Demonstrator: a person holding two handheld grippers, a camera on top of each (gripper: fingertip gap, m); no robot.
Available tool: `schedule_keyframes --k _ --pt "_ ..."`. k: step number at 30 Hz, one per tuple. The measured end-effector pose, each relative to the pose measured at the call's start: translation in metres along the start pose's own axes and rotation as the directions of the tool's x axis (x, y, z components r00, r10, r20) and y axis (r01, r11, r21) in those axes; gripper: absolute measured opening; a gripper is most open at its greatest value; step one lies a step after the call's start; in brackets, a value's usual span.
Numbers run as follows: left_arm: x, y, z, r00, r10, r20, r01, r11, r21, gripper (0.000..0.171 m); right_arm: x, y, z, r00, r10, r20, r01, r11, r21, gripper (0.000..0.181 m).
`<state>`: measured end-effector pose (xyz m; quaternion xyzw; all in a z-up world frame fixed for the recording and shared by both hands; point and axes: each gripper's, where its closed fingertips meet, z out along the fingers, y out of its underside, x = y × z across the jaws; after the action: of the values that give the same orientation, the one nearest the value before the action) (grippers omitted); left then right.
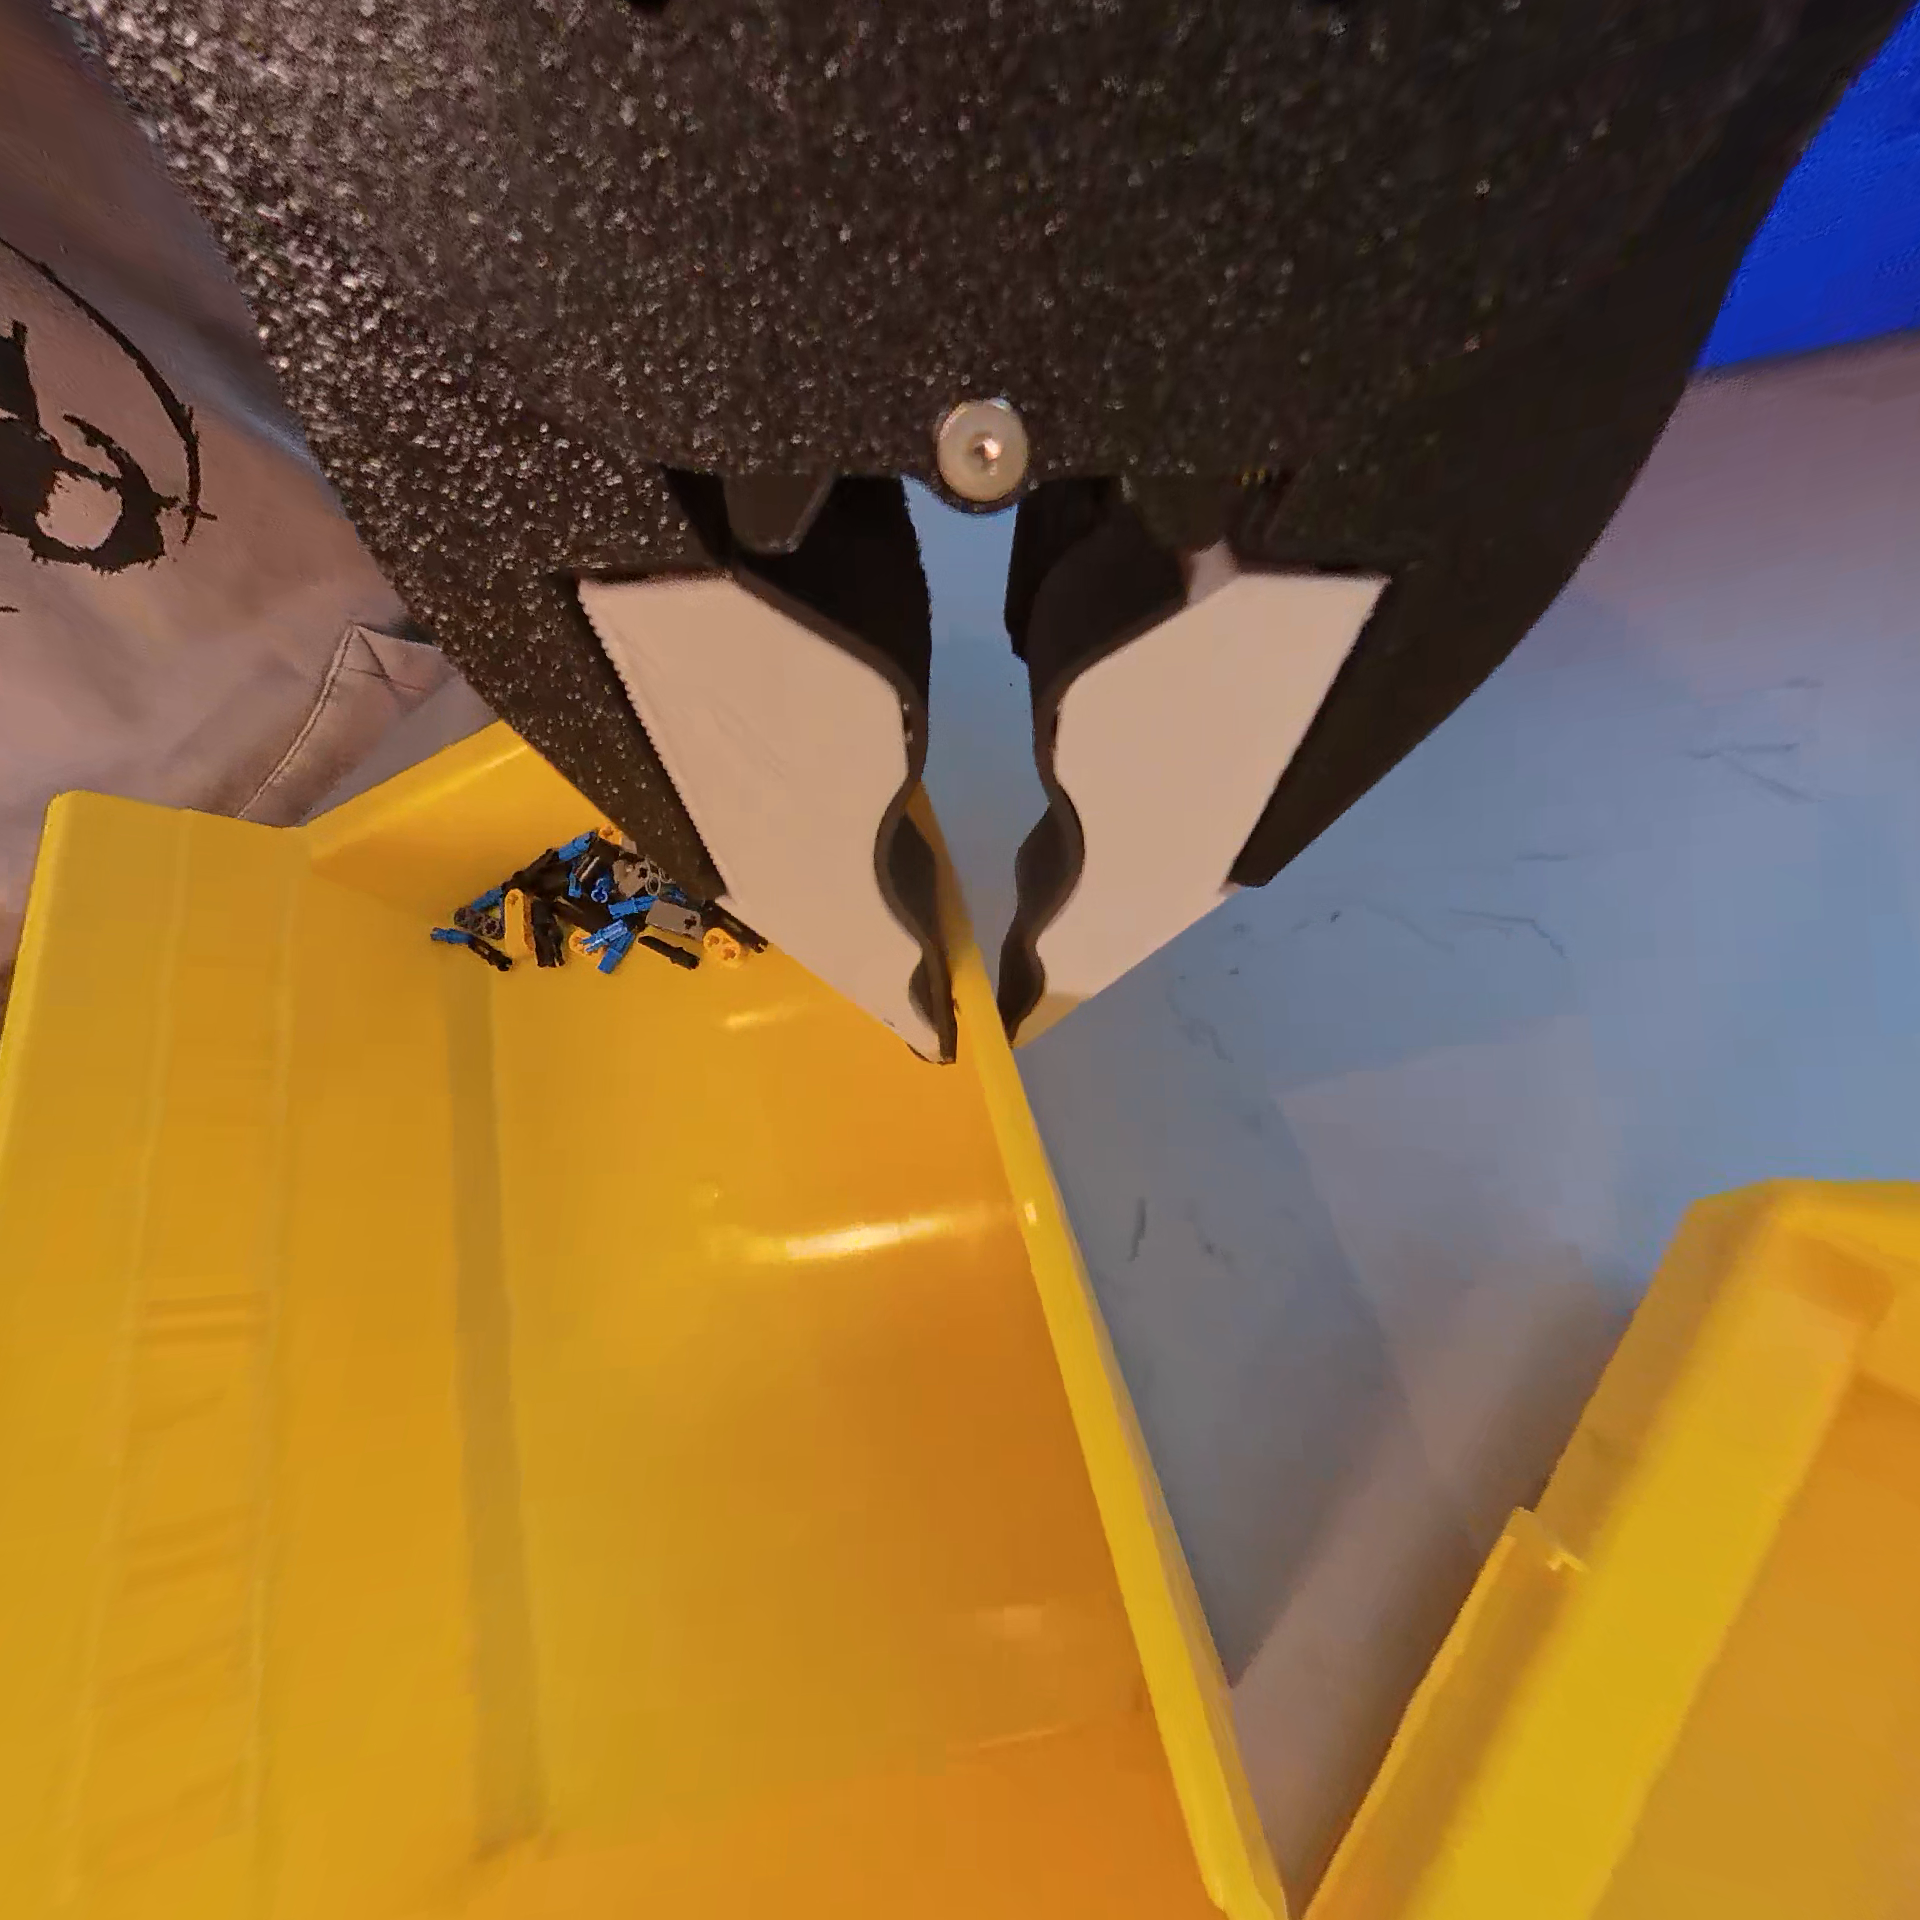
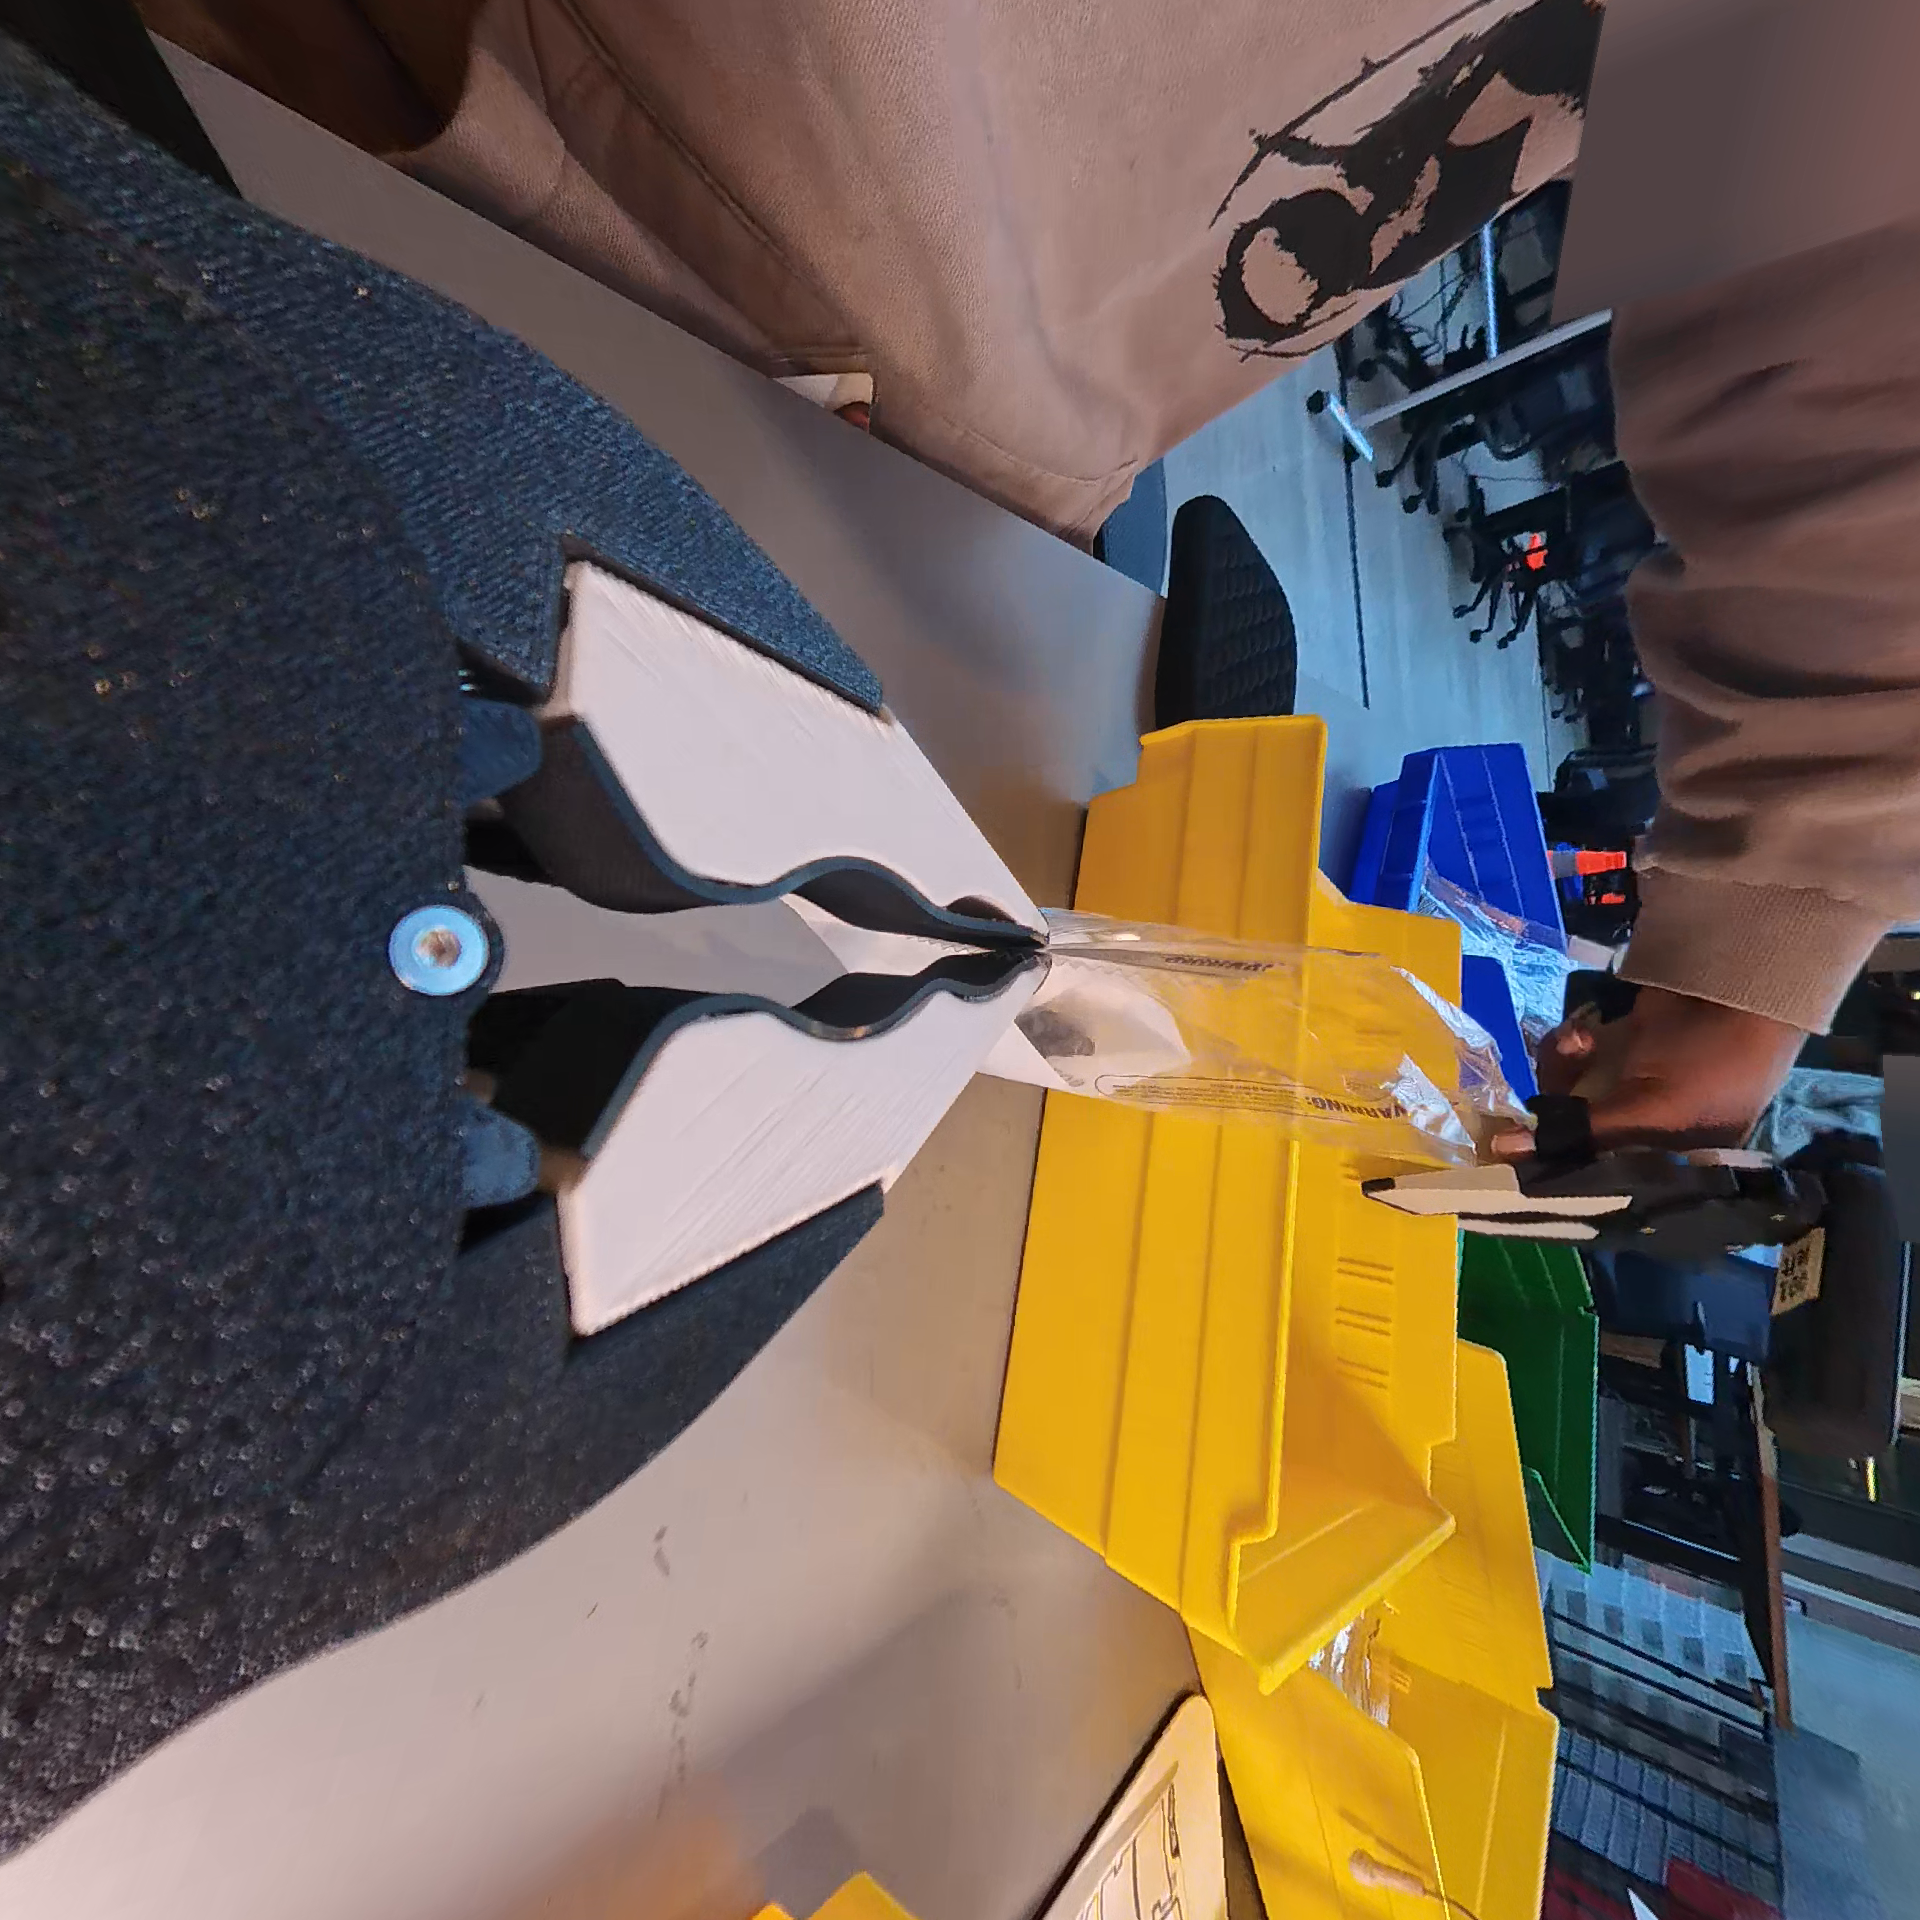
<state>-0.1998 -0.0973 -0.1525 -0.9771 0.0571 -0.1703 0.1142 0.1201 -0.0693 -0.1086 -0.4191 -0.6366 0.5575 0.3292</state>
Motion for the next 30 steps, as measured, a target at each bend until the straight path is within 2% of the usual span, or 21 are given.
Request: schedule_keyframes --k 7,12,17,23,30 --pt "0.003 -0.014 -0.003 0.996 -0.039 0.078 0.025 0.985 0.174 0.003 -0.001 0.001 0.001 1.0 0.002 0.007 -0.002 1.0 -0.004 0.0" --pt "0.014 -0.036 -0.031 0.997 -0.048 0.065 0.025 0.946 0.324 0.002 -0.003 0.0 0.001 1.0 -0.008 0.014 0.008 1.0 -0.003 0.0" --pt "0.018 -0.052 -0.065 0.996 -0.055 0.077 0.017 0.906 0.423 0.002 -0.008 -0.001 0.003 0.999 -0.026 0.031 0.026 1.0 -0.001 0.0" --pt "0.028 -0.077 -0.112 0.996 -0.04 0.08 -0.011 0.828 0.561 0.002 -0.021 -0.002 0.008 0.994 -0.064 0.088 0.064 0.998 0.001 0.0" --pt "0.047 -0.112 -0.179 0.998 -0.024 0.065 -0.031 0.691 0.723 0.002 -0.027 0.0 0.033 0.986 -0.096 0.138 0.102 0.994 -0.035 0.0"
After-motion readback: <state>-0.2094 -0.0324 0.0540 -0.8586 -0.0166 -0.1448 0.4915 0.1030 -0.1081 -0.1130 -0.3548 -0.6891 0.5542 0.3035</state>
